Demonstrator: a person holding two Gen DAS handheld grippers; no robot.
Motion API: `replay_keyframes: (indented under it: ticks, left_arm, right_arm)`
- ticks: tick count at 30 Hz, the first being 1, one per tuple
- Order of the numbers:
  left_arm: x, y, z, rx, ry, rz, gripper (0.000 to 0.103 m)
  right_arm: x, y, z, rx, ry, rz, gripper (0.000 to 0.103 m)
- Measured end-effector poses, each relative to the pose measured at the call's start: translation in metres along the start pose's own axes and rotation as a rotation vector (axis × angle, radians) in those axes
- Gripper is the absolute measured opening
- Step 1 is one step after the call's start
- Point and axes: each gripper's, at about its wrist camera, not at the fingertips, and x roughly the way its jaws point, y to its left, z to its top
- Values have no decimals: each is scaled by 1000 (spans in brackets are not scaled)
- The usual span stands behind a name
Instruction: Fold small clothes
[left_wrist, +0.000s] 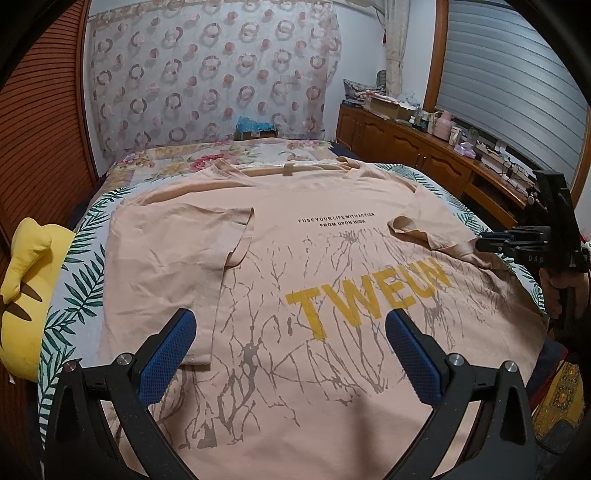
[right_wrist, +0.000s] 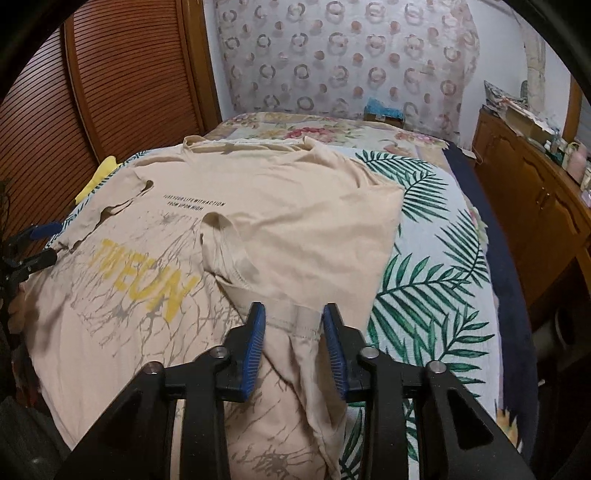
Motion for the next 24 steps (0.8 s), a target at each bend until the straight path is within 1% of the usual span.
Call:
replay_keyframes:
  ticks: [1, 2, 6, 10, 14, 17, 20, 23, 24]
  left_arm:
    - [1, 1, 0, 0, 1, 1, 103]
    - [1, 1, 0, -1, 1, 2, 103]
    - [1, 1, -1, -3, 1, 2, 103]
    - [1, 2, 0, -2, 0, 1, 103]
    - [0, 4, 1, -3, -2, 3, 103]
    - [-1, 6, 1, -8, -6, 7, 103]
    - [-2, 9, 2, -15, -8, 13, 103]
    - [-3, 10, 3, -16, -11, 17, 103]
    - [-3, 10, 3, -15, -12, 19, 103]
  right_arm:
    - [1, -3, -1, -5, 4, 8, 13]
    - [0, 0, -2, -19, 2, 28, 9]
    - [-13, 11, -10, -49, -23, 61, 7]
    - [-25, 14, -24, -55, -30, 75, 6]
    - [-32, 14, -36, -67, -16, 83, 6]
    - [-37, 11, -42, -52, -2, 102, 6]
    - [-45, 9, -41, -34, -12, 122, 6]
    - [-52, 11, -33, -39, -48, 110, 7]
    - [-53, 11, -31, -40, -58, 104, 11]
